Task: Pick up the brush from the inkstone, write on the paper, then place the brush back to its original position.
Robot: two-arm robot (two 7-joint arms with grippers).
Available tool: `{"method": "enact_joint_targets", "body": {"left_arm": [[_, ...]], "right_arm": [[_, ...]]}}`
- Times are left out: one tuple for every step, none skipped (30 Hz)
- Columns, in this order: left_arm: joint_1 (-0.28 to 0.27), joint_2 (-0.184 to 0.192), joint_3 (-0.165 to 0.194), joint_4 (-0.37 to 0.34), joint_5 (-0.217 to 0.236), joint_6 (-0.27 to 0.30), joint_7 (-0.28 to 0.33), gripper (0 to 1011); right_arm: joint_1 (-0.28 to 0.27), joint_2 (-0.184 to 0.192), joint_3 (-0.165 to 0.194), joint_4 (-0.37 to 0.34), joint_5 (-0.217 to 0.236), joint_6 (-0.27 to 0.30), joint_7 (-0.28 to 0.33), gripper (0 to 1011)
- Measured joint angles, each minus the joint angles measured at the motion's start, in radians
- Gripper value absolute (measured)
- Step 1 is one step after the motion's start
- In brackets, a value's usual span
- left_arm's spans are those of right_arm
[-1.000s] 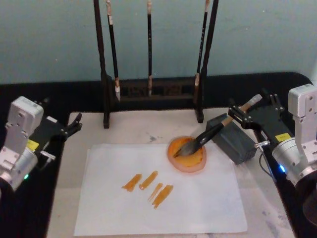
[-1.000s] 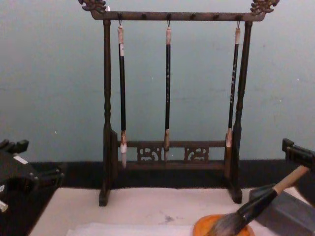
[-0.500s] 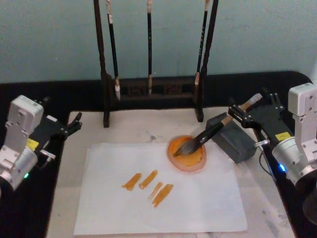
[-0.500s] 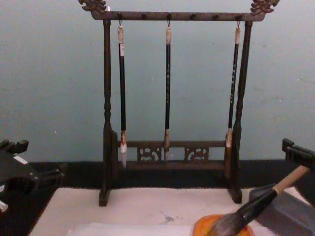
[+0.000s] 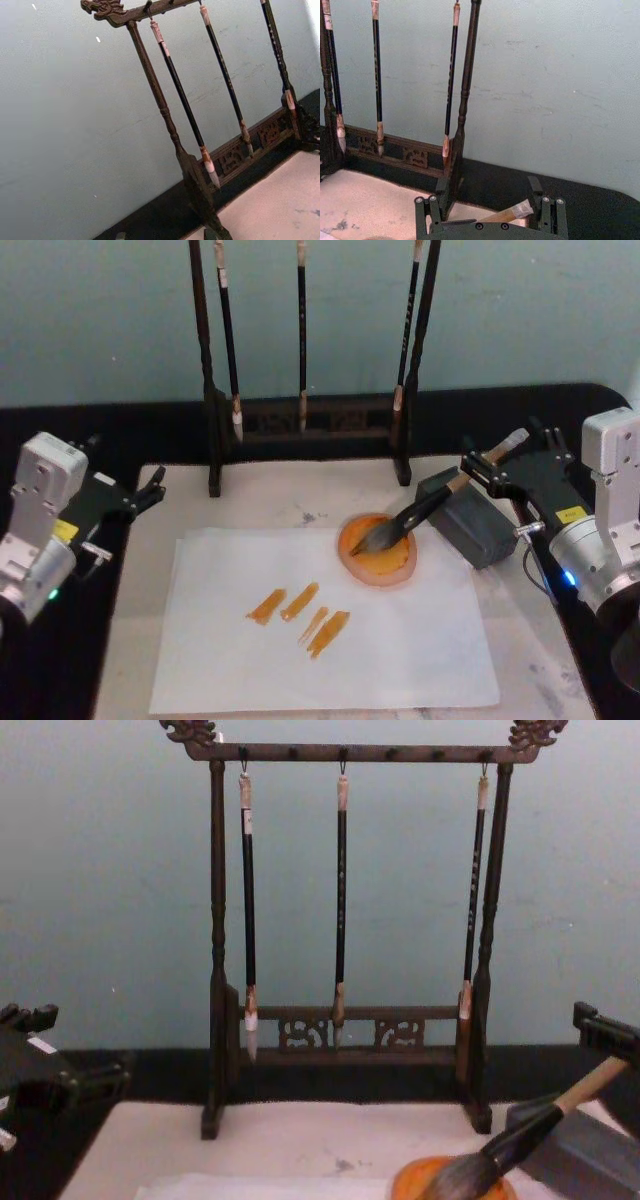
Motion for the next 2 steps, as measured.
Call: {"method": "enact_joint_targets", "body": {"left_arm": [[0.000,0.000,0.000,0.000,0.000,0.000,0.000,1010],[0.000,0.000,0.000,0.000,0.000,0.000,0.000,1010]], "right_arm": [[0.000,0.000,0.000,0.000,0.000,0.000,0.000,1000],[0.000,0.000,0.000,0.000,0.000,0.000,0.000,1000]]}}
